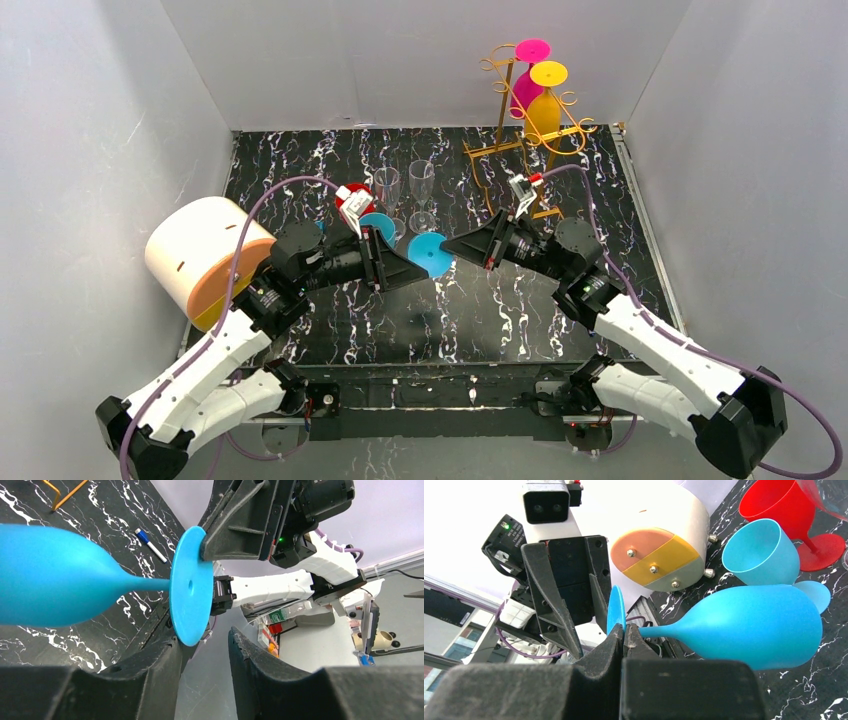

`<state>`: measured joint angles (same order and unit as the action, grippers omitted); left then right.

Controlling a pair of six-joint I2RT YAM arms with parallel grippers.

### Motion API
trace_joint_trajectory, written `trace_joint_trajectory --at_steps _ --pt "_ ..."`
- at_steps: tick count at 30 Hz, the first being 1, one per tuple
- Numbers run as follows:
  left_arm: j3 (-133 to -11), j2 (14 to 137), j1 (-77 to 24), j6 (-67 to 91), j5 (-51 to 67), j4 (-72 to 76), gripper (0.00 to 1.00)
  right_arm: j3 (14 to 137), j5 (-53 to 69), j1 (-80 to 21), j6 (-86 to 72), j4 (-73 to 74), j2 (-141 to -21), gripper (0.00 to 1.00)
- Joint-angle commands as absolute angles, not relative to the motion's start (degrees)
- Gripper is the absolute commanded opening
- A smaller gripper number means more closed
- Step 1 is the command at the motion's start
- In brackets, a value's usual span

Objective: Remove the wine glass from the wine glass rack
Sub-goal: Place the wine glass at the center of the board.

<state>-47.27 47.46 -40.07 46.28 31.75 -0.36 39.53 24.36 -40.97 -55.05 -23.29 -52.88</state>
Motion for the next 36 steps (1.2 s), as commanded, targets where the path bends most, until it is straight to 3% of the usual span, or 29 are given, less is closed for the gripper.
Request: trace_joint_trajectory --at_steps 1,9,14,17,20,23,30,34,36 --pt "-46.3 46.7 -40.2 48.4 31.4 4.4 0.35 39.6 25.6 -41.4 -56.1 -28.6 -53.3 0.01" --pt "-44.4 47.0 -40.2 50.5 29.6 7.8 0.18 38.7 27.6 -41.4 -56.9 -29.6 -53.4 0.01" --pt "-43.2 47.5 -40.2 53.2 27.9 12.1 0.0 38.6 28.0 -41.4 -56.5 -29.1 -53.5 0.05" --pt "-43.2 47.5 -40.2 51.7 29.7 11.2 0.0 38.9 27.8 -41.4 -55.1 -27.3 -53.1 0.23" --pt "-44.4 47.5 -40.1 48.6 32.6 7.3 0.0 40.2 28.0 -41.4 -52.7 -24.6 -52.5 0.28" --pt "-45.2 47.7 -40.1 46.7 35.2 4.7 0.0 42.6 30.1 -41.4 -50.0 -21.8 -52.8 0.27" --pt "-48.2 51.3 -40.1 46.7 36.6 5.0 0.0 43.3 31.0 -41.4 -49.4 -24.6 -54.0 0.02" --pt "-49.7 52.3 -40.2 47.4 33.7 5.1 0.25 41.2 29.2 -41.4 -49.9 -29.1 -53.5 0.01" --pt "-49.0 52.1 -40.2 48.1 33.8 5.3 0.32 40.8 28.7 -41.4 -49.4 -29.7 -53.3 0.01"
